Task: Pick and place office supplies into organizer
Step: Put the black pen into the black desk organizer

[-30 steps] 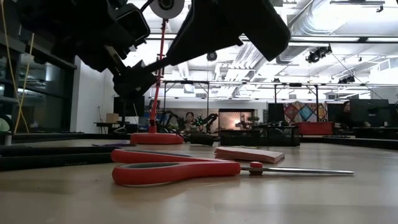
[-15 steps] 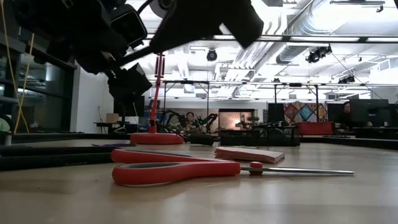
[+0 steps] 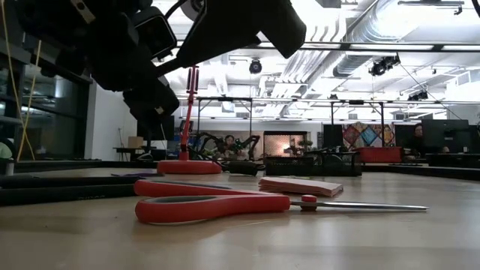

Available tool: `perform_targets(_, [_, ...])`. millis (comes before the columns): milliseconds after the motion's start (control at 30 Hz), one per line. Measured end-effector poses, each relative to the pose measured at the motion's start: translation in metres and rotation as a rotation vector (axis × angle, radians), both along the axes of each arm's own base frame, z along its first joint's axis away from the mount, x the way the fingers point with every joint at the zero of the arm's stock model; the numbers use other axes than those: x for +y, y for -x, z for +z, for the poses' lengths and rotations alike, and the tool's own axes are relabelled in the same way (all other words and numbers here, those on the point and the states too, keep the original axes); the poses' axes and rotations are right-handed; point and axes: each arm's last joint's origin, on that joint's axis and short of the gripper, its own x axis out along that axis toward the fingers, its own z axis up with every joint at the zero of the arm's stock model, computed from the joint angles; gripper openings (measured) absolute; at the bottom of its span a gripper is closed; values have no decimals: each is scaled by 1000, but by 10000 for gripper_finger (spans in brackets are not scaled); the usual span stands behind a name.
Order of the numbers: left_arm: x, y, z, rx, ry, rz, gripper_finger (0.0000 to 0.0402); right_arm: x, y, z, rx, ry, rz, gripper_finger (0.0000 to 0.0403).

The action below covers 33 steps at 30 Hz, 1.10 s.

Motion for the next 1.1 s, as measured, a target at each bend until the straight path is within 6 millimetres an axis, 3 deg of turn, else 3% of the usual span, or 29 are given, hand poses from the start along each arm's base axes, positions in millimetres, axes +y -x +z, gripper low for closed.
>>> perform_targets(233, [0,0,0,1,0,-2,92,-1,0,0,0,7,-8,37])
perform_targets(533, [-1,0,0,-3,3,-22,26,-1,0,0,0,5,-13,19])
perform_targets(700, [-1,0,0,-2,4,-21,29,-1,0,-1,-1,5,-19,42])
perform_targets(867, [0,0,0,3,3,-7,59,-2,1,-1,2,9,-24,27])
perform_targets(1000, [0,0,0,2,0,-8,36,-2,1,-1,13,18,-20,19])
perform_targets(1100, [0,0,0,-6,-3,-7,21,-2,3,-1,19,44,-32,38])
